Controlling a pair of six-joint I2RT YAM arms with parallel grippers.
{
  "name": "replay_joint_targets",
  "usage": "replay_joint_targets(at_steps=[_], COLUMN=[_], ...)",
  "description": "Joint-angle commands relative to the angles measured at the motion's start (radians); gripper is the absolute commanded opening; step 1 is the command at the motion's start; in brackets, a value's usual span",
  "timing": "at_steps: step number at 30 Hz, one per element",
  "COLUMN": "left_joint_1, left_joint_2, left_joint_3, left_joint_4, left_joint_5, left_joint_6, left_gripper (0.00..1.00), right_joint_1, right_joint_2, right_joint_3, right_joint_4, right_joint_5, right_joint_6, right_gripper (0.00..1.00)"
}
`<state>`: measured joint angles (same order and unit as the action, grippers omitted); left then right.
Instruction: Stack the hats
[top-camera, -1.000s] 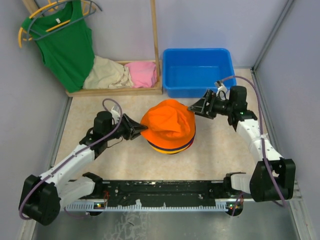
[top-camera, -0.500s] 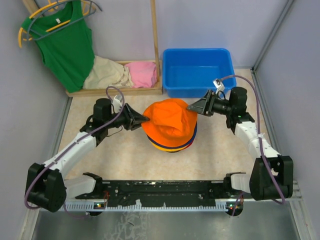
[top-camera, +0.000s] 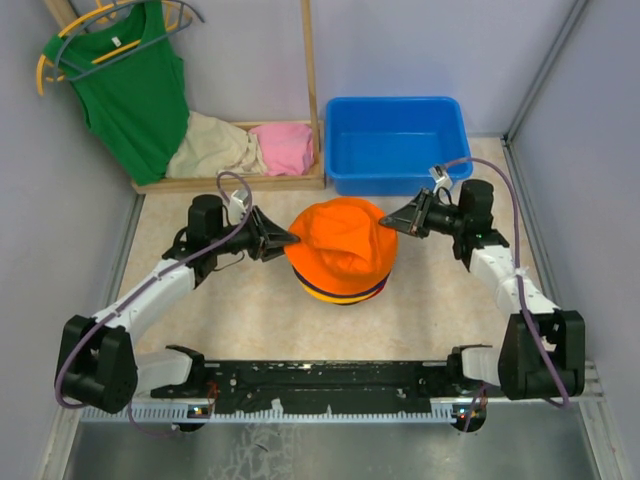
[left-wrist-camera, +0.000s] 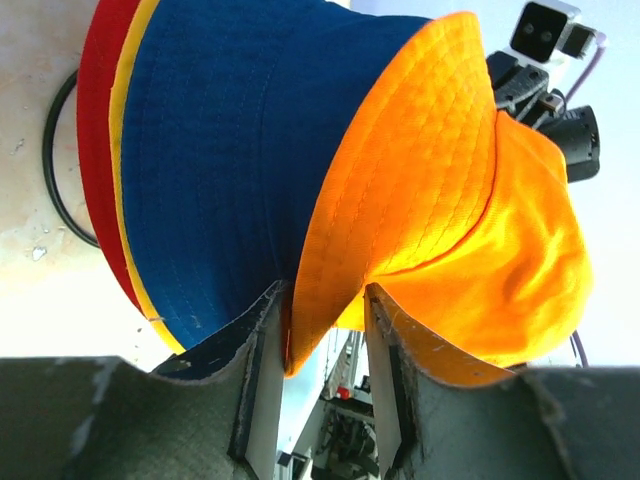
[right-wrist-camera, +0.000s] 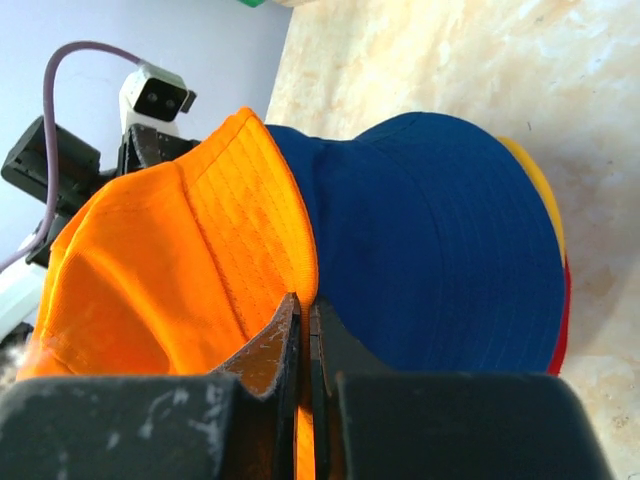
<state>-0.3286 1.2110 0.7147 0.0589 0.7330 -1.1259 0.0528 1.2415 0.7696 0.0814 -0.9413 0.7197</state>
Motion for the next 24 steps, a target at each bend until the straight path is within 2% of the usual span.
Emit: replay_joint_targets(at_steps=[1,5,9,11,14,17,21,24], left_joint_1=[0.008,0.008,0.009,0.009,0.008,0.008,0.010,0.016], left_joint_2=[0.015,-0.017,-0.045,-0.045,-0.038,-0.038,-0.031,-0.013], left_joint_3=[-0.009,-0.031,-0.057,-0.080,-0.108,-0.118,-0.127,-0.162], left_joint_4=[0.072,0.109,0.129,0.163,0.220,0.238,0.243,0.277], left_joint_5=[0.083,0.080,0.065,0.066,0.071,0.056,0.036,0.034], left_joint_6=[0.002,-0.014,-0.018,-0.032,-0.068,-0.070,-0.055,-0.044], left_gripper=[0.43,0.51,0.51,0.43,0.26,0.14,0.05,0.04], right_joint_1=[-0.033,-0.033,-0.033,-0.033,-0.033,-0.033,-0.034,-0.033], right_joint_2=[0.035,0.047,0.057,0.059,0.059,0.061,0.060,0.077], right_joint_3=[-0.018,-0.018,-0.015,-0.007,0.002,0.010,0.015,-0.001], right_joint_4=[0.042,0.082,0.114,0.111,0.101,0.089,0.026,-0.022], right_joint_5=[0.044,0.043,0.048,0.049,0.056,0.068,0.126,0.174], right_joint_6=[0.025,0.067,0.107,0.111,0.115,0.115,0.097,0.072], right_gripper=[0.00,0.00,0.00,0.00,0.00,0.00,0.00,0.00])
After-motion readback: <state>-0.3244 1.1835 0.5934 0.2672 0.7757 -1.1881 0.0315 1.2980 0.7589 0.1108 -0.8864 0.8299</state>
